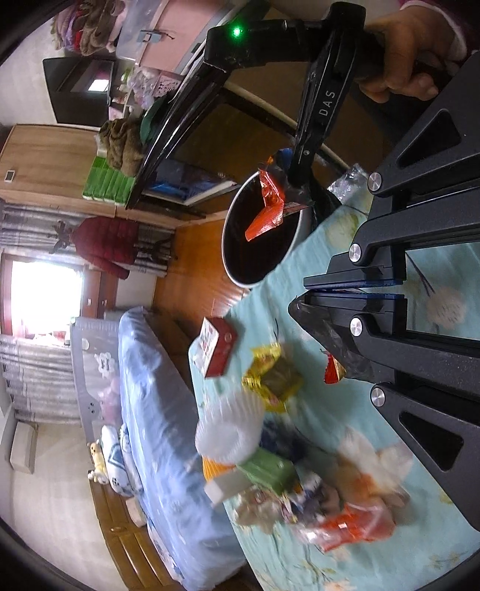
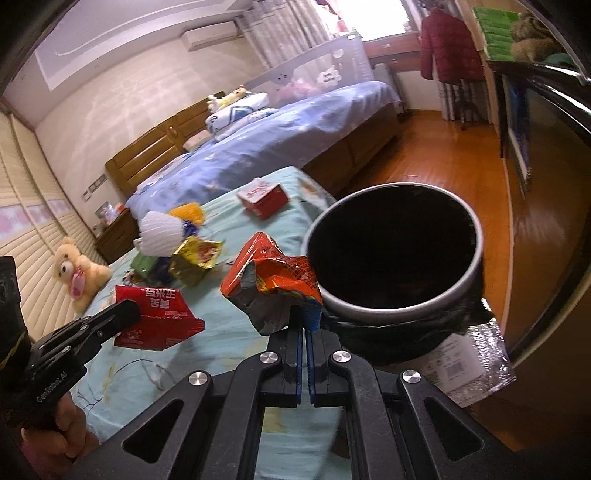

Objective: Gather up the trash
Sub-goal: 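Carry both wrappers over the bin and open both tools to drop them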

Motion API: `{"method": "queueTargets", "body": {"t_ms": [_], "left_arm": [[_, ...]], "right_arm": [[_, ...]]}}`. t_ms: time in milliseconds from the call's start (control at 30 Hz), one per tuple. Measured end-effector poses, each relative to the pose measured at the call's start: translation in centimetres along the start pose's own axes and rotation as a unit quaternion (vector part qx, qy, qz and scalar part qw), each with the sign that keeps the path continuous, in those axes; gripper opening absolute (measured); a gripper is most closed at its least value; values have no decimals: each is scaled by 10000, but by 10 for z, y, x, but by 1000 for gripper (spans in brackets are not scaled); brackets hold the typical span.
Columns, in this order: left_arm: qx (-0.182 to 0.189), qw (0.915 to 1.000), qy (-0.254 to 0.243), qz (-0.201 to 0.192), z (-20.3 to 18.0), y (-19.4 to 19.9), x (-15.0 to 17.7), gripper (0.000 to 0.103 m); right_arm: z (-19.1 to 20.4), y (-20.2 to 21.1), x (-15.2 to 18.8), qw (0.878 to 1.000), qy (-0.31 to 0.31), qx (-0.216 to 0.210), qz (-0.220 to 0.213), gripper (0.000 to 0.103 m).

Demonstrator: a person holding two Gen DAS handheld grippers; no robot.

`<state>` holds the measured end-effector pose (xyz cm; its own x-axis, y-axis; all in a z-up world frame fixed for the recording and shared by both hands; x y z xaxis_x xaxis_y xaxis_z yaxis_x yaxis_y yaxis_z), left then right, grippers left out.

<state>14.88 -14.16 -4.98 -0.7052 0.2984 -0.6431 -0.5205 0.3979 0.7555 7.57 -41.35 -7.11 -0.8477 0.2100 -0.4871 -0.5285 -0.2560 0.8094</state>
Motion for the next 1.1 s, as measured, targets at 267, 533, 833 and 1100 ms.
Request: {"method": "queueTargets", "body": {"t_ms": [267, 533, 833, 1100], "left_arm": [[55, 9998, -199, -32, -17, -23, -25, 1], [128, 9994, -318, 13, -30, -49, -46, 1], [348, 9988, -274, 188, -38, -82, -73, 1], [435, 9980, -395, 252, -51, -106, -93, 1]], "right_arm": [[-27, -2, -6, 9996, -267, 128, 14, 1], [-51, -4, -20, 9985, -470, 269, 44, 1], [-68, -17, -39, 9974, -531, 427, 238, 2], [-79, -29, -50, 9965, -529, 462, 451, 2]]}}
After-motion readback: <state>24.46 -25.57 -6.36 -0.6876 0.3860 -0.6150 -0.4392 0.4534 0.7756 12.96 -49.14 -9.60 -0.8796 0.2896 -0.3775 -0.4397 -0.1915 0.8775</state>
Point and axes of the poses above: each gripper's, at about its wrist camera, not at the fingertips, and y roughly against the way its jaws point, z to its left, x to its underside, the point moved 3 cm from there along -y, roughly the way its jaws point, and after that the axes turned 12 degrees about z, right-handed, at the moved point
